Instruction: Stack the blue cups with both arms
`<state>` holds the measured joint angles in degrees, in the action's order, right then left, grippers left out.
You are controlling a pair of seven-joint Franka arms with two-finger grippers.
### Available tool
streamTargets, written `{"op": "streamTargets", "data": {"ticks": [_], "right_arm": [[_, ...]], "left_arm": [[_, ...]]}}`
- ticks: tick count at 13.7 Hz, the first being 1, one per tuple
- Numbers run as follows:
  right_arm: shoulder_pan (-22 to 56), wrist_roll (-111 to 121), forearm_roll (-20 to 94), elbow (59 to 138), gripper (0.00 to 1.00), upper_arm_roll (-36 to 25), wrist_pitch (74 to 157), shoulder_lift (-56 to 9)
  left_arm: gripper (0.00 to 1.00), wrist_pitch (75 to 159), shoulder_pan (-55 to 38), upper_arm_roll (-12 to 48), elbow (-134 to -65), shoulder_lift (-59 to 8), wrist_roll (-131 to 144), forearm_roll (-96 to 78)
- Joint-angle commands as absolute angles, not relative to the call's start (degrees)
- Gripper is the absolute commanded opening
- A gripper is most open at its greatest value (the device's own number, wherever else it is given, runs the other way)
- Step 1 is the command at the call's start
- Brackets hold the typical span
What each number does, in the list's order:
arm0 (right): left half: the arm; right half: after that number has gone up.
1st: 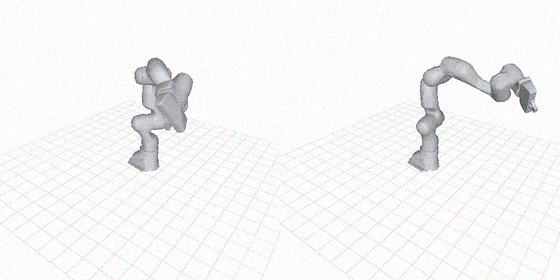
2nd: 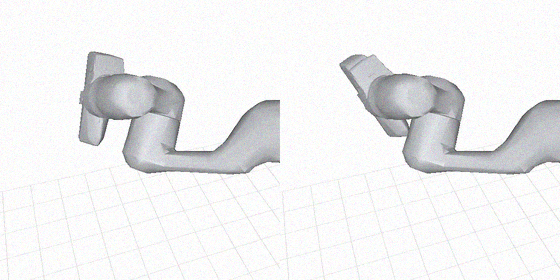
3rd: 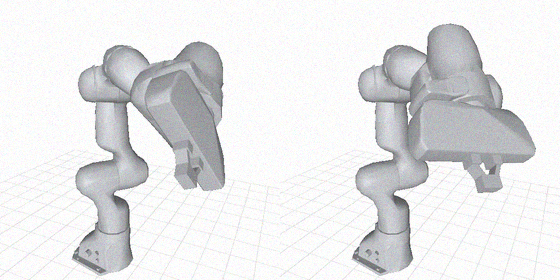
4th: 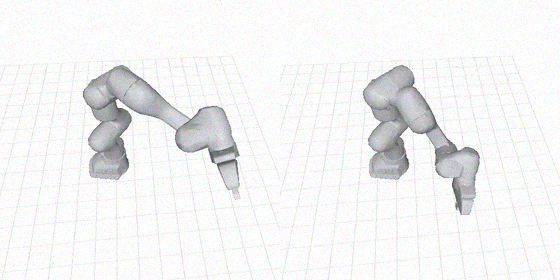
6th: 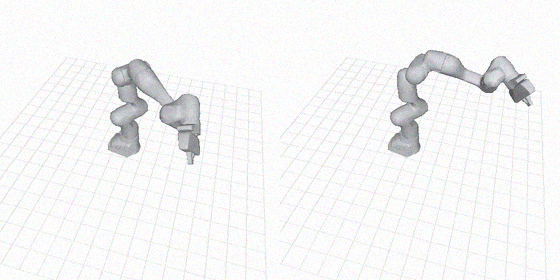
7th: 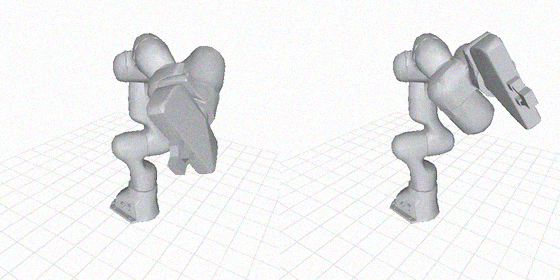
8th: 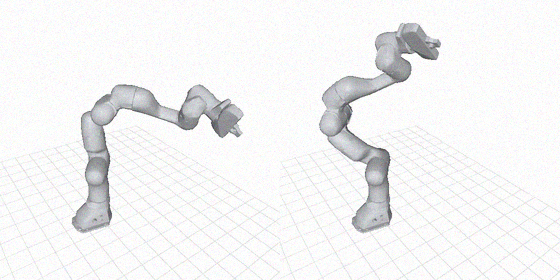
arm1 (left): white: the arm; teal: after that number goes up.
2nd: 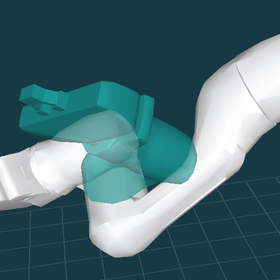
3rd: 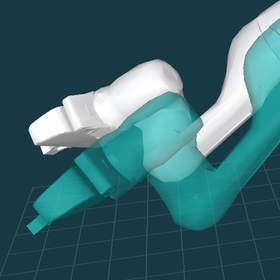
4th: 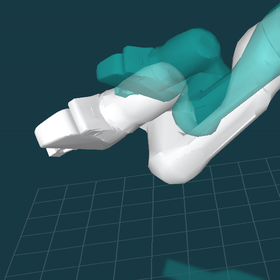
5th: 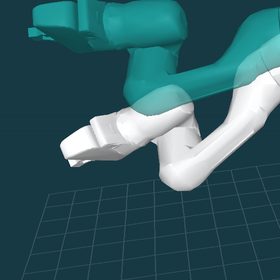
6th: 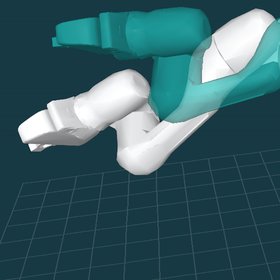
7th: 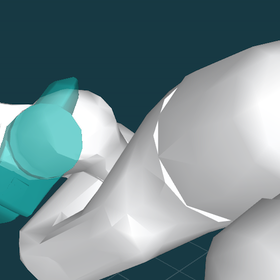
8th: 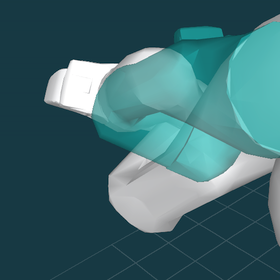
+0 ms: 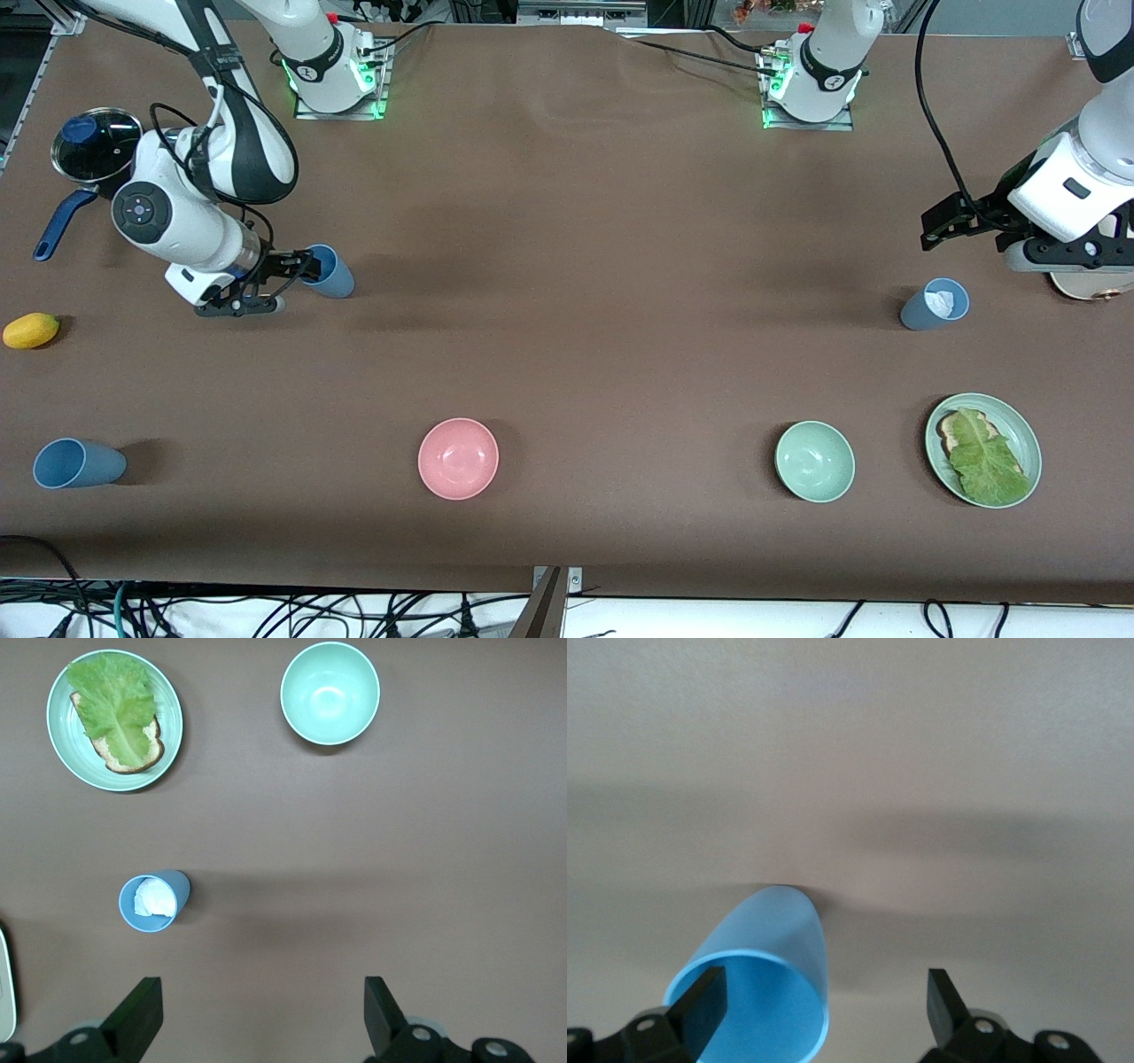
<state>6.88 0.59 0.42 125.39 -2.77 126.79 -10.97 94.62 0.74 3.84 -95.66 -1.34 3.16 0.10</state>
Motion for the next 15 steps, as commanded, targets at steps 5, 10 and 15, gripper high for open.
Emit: {"op": "streamTargets", "data": {"ticks": [5, 10, 15], "right_arm": [[6.5, -1.1, 0.0, 113.3, 1.0, -2.2, 112.9, -6.5], [7.0, -1.1, -0.1, 99.5, 1.0, -1.7, 96.0, -3.4], [7.4, -1.1, -0.1, 99.1, 1.0, -1.4, 95.7, -3.3]], "left_arm": [[1.0, 93.3, 1.1, 3.9, -93.7, -2.2, 2.0, -0.8], [1.0, 93.3, 1.1, 3.9, -93.7, -2.2, 2.0, -0.8], [1.0, 93.3, 4.4, 3.8, -93.8, -5.5, 1.9, -0.4]]}}
